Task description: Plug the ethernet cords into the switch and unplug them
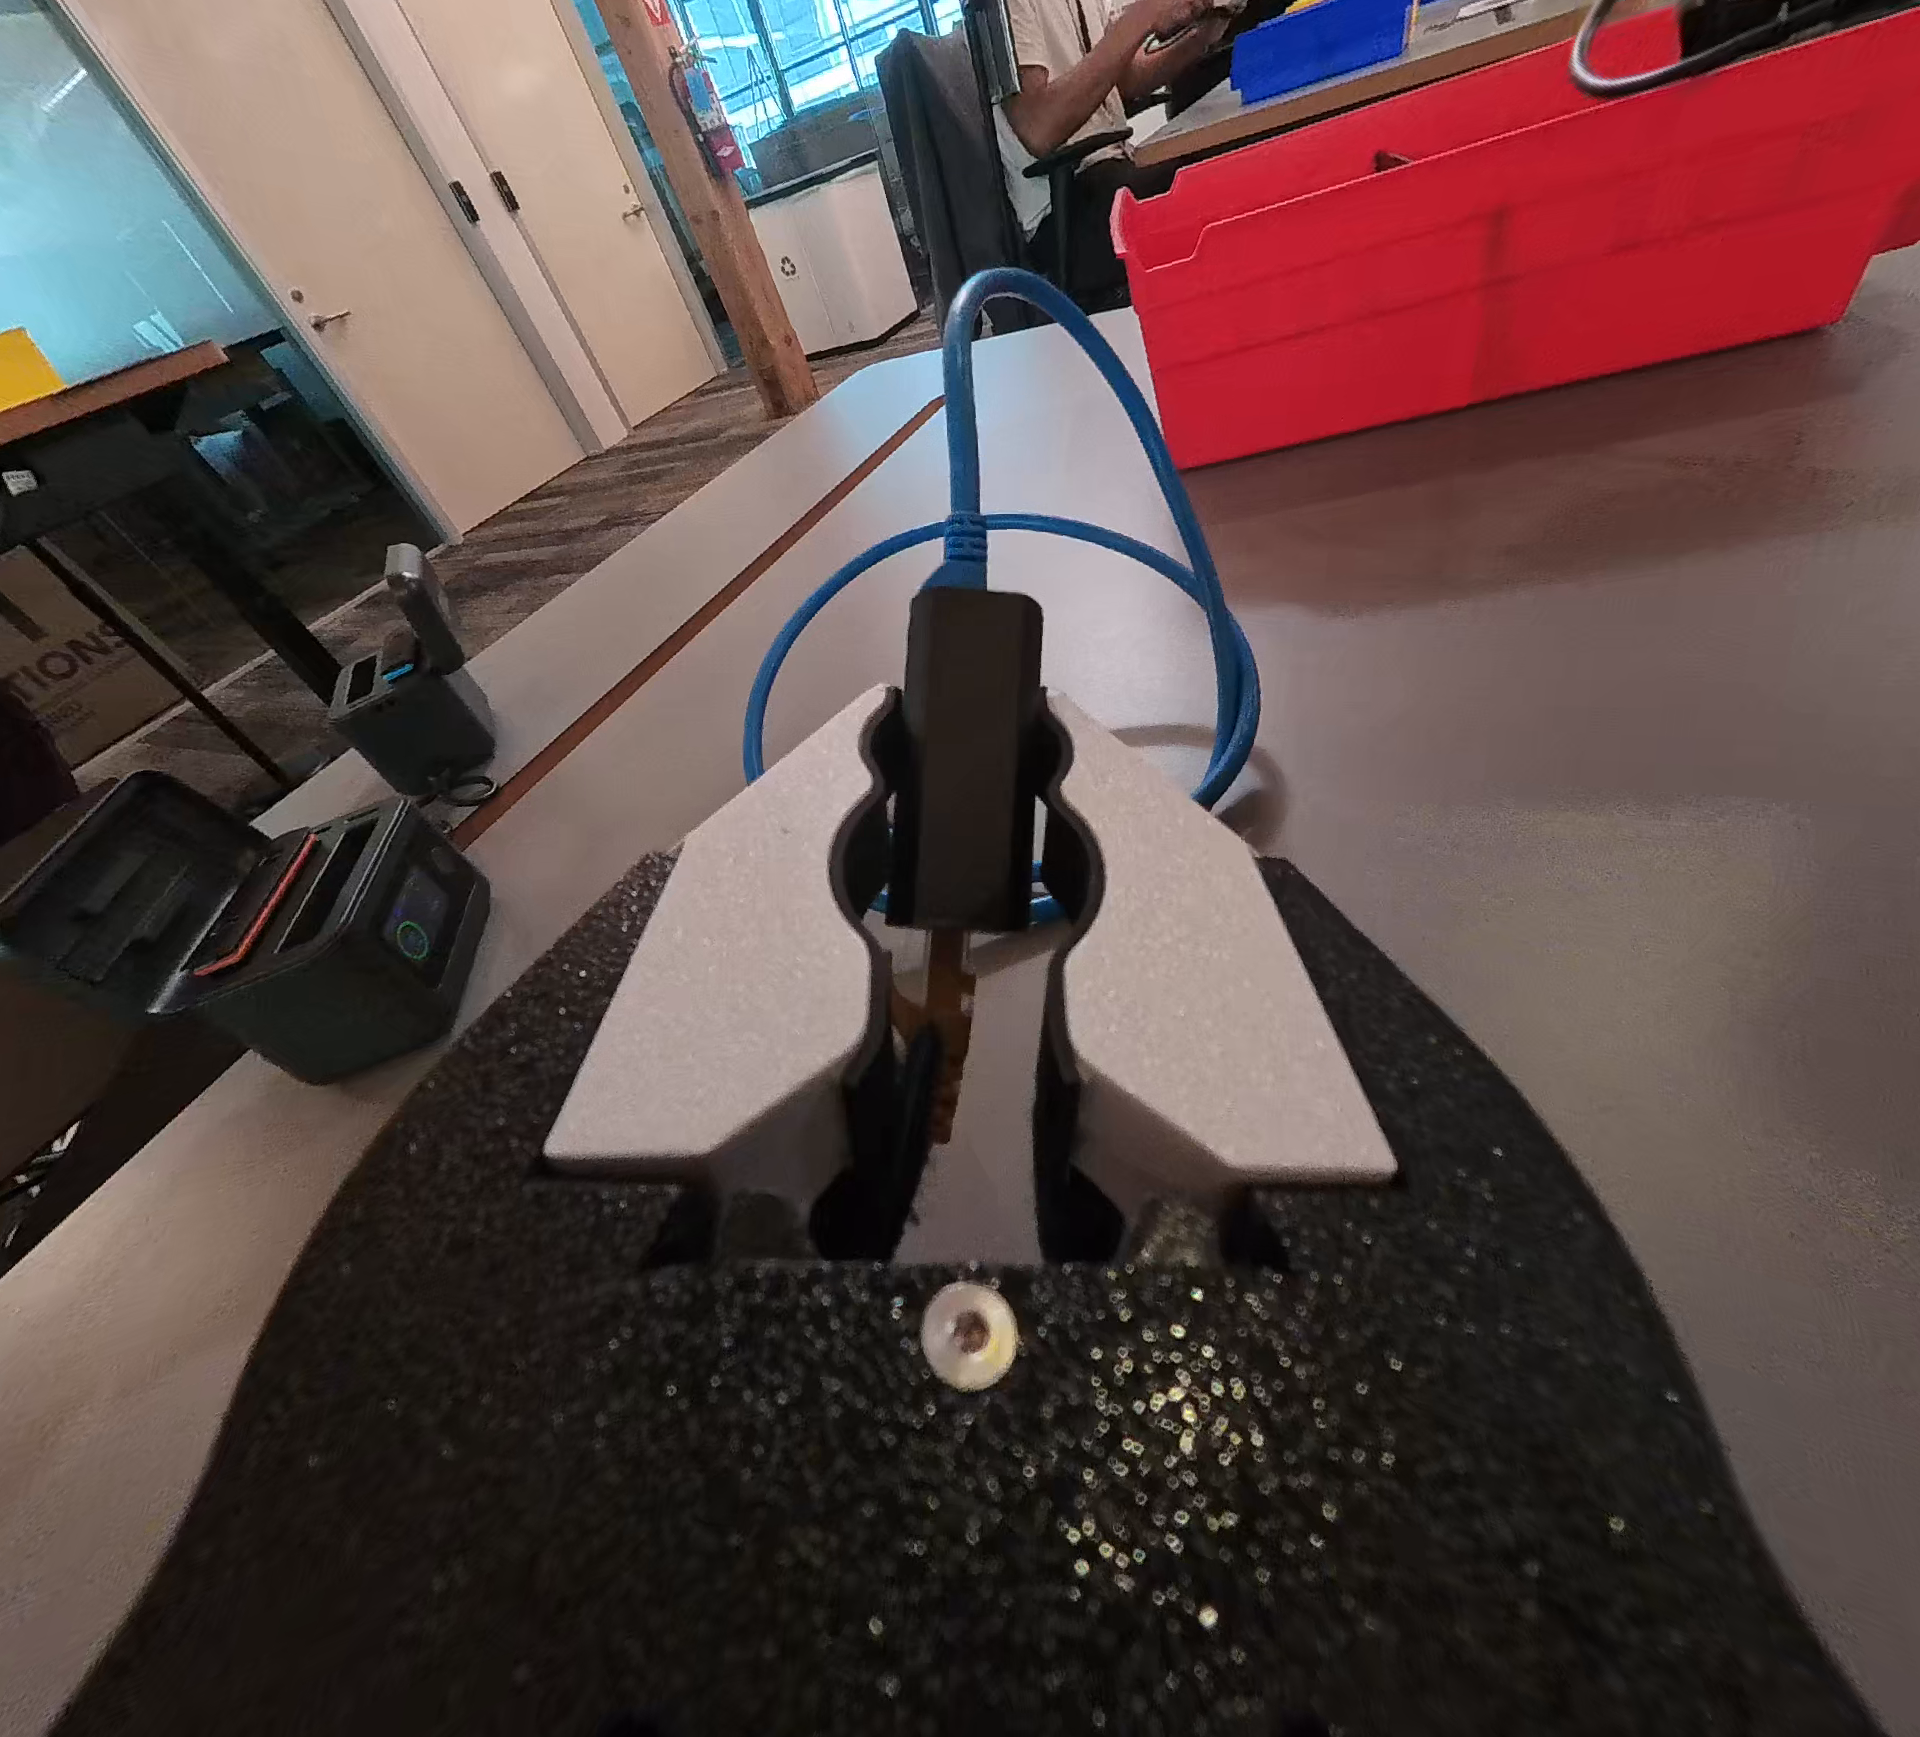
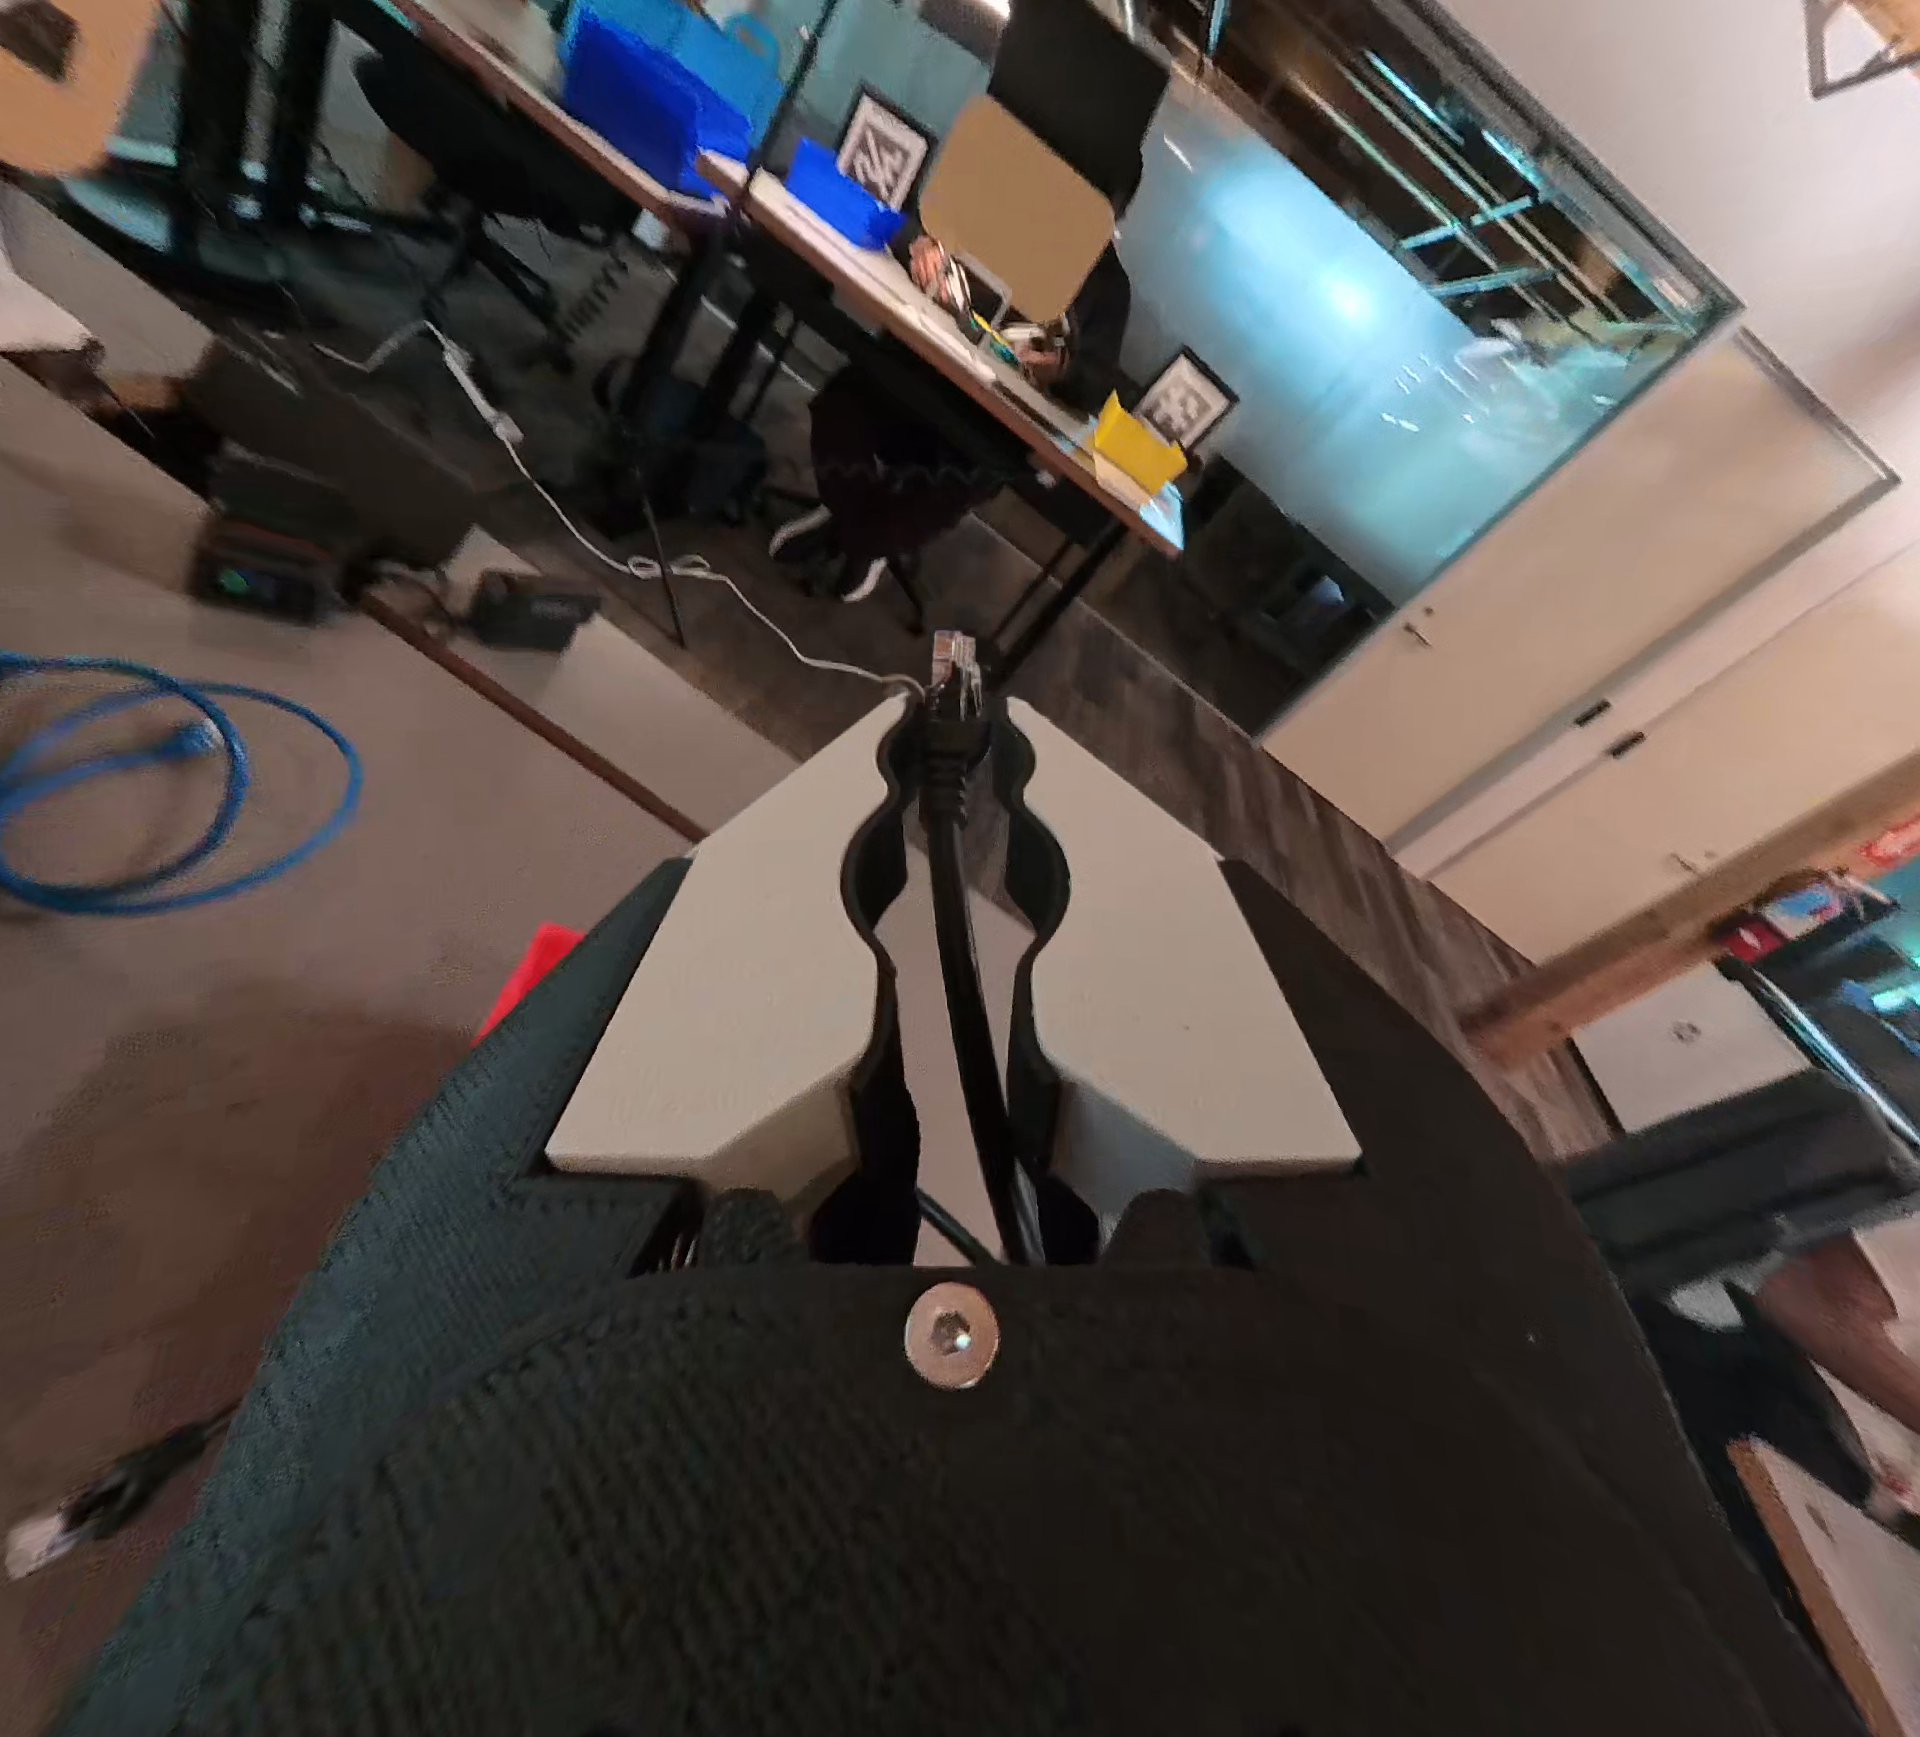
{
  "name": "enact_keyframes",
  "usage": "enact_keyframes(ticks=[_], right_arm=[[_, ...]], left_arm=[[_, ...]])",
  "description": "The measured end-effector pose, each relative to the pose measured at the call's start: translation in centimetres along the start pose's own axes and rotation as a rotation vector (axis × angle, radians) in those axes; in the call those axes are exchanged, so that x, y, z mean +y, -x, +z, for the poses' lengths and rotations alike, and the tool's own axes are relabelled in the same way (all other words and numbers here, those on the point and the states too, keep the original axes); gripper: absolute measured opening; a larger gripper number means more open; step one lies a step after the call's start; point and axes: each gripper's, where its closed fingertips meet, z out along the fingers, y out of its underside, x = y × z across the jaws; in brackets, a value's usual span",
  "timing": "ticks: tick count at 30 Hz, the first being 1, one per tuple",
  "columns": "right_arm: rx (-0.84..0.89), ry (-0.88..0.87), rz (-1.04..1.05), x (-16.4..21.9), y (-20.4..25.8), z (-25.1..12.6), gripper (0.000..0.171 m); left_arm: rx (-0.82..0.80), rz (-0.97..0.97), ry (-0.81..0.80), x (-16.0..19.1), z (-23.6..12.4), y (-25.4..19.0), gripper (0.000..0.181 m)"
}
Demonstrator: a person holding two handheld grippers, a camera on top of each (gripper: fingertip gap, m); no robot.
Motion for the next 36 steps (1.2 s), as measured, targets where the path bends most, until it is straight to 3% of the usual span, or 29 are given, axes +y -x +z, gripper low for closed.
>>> enact_keyframes(ticks=[5, 8, 13, 17, 26, 28, 29, 36], right_arm=[[0.137, 0.043, -0.076, 8.2, 1.5, -0.2, 0.012], [0.131, 0.125, -0.054, 13.5, 4.4, 0.0, 0.012], [-0.163, 0.465, 0.005, 23.6, 11.5, -0.1, 0.012], [-0.394, 0.76, -0.008, 28.9, 15.5, -1.4, 0.012], [-0.483, 1.055, -0.117, 32.9, 17.4, -0.5, 0.013], [-0.468, 1.108, -0.115, 33.3, 17.4, -0.5, 0.046], [-0.47, 1.13, -0.111, 33.4, 17.4, -0.5, 0.054], [-0.369, 1.198, -0.148, 31.8, 14.1, -1.6, 0.071]], left_arm=[[0.004, 0.002, 0.002, 0.0, 0.0, -0.1, 0.021], [0.009, 0.003, 0.007, 0.1, 0.1, -0.2, 0.021], [0.016, 0.011, 0.015, 0.3, 0.2, -0.4, 0.021], [0.021, 0.02, 0.025, 0.4, 0.3, -0.6, 0.021], [0.036, 0.049, 0.051, 0.8, 0.4, -1.0, 0.021], [0.039, 0.054, 0.058, 1.0, 0.5, -1.1, 0.021], [0.04, 0.056, 0.062, 1.0, 0.5, -1.2, 0.021], [0.05, 0.084, 0.085, 1.4, 0.7, -1.5, 0.021]])
